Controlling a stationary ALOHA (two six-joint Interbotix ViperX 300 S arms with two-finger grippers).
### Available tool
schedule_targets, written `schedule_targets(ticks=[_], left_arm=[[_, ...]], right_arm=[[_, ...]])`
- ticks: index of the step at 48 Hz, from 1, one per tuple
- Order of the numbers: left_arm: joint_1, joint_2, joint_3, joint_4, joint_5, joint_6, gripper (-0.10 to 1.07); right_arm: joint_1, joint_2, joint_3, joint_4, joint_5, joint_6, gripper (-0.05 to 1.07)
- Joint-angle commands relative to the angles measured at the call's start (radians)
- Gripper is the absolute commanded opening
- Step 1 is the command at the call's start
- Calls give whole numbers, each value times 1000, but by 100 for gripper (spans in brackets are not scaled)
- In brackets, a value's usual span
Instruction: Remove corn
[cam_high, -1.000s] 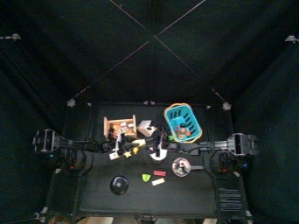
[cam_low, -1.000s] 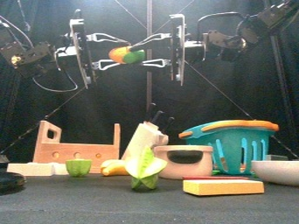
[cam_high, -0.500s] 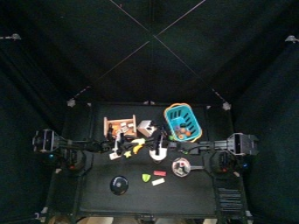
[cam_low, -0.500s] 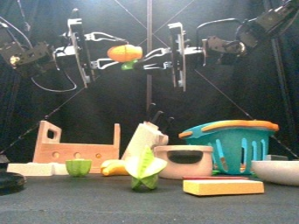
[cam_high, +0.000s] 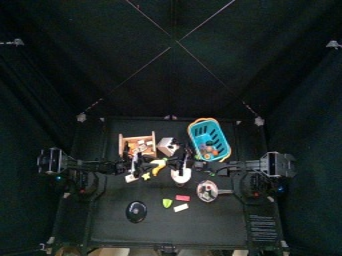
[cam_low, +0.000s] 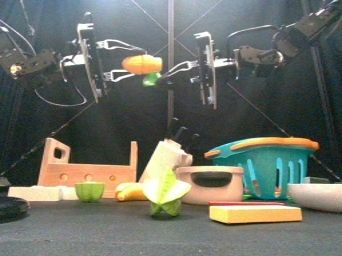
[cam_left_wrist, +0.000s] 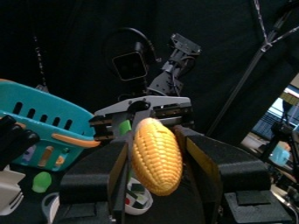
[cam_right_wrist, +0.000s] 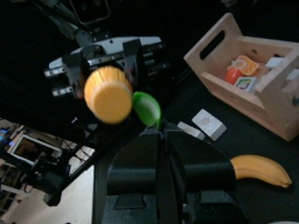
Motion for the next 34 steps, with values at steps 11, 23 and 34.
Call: schedule_targets(ticks=[11, 23, 34], left_arm=[[8, -46, 15, -3, -5, 6, 62], [8, -63, 26, -3, -5, 9, 62], [8, -63, 31, -3, -5, 9, 62]], right_arm=[[9, -91, 58, 29, 9, -2, 37], [11, -107, 97, 52, 15, -3, 37], [11, -110, 98, 52, 23, 0, 37]])
